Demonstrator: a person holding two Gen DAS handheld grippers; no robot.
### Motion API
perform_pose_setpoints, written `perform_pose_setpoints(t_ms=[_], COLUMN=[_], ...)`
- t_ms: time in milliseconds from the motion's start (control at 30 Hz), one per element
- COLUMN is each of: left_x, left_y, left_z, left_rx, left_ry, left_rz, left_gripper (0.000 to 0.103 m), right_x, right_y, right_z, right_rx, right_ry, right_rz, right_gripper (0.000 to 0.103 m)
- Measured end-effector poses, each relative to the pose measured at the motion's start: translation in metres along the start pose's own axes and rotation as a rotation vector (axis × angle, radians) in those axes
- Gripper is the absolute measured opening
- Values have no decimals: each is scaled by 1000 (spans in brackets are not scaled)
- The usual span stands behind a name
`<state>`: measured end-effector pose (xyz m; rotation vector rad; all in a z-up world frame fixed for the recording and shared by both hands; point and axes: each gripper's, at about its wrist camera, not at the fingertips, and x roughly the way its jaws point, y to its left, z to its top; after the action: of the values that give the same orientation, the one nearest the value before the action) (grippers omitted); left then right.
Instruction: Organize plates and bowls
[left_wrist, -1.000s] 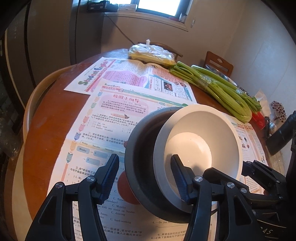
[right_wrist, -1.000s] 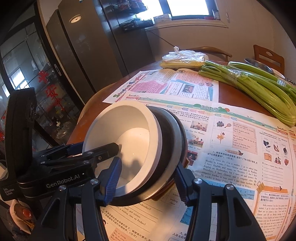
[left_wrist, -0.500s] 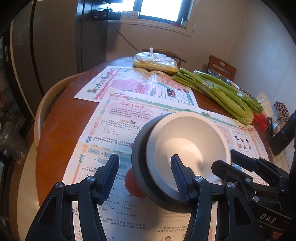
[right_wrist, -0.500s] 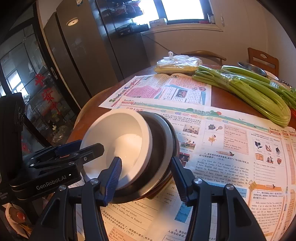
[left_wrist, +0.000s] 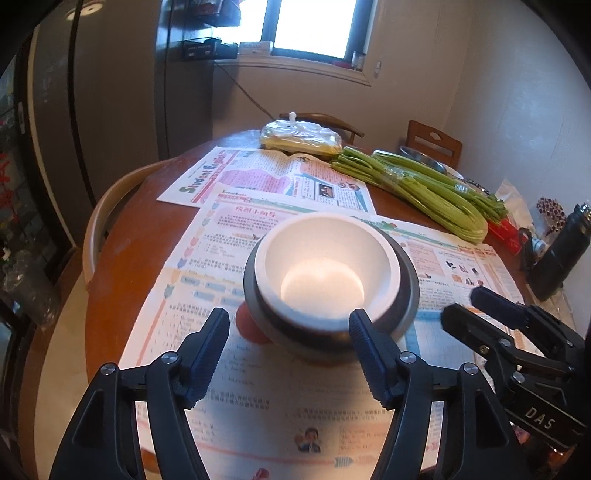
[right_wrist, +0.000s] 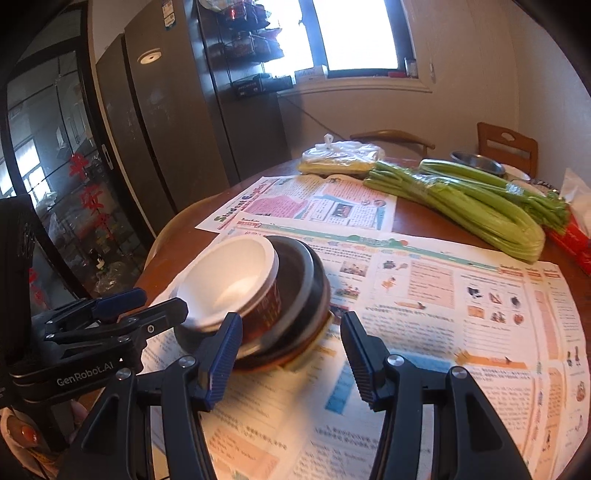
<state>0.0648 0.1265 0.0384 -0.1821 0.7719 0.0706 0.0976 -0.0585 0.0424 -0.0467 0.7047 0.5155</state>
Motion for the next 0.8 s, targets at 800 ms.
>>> perform_pose_setpoints(t_ms=[800], left_x=[-33], left_y=[-39], left_z=[-75], left_rx=[75], left_ry=[20], left_rz=[5], left_gripper=[71], right_x=[-60], right_y=[-3], right_z=[-70], right_rx=[-40], right_ry=[-30], right_rz=[-88], right_gripper=[59])
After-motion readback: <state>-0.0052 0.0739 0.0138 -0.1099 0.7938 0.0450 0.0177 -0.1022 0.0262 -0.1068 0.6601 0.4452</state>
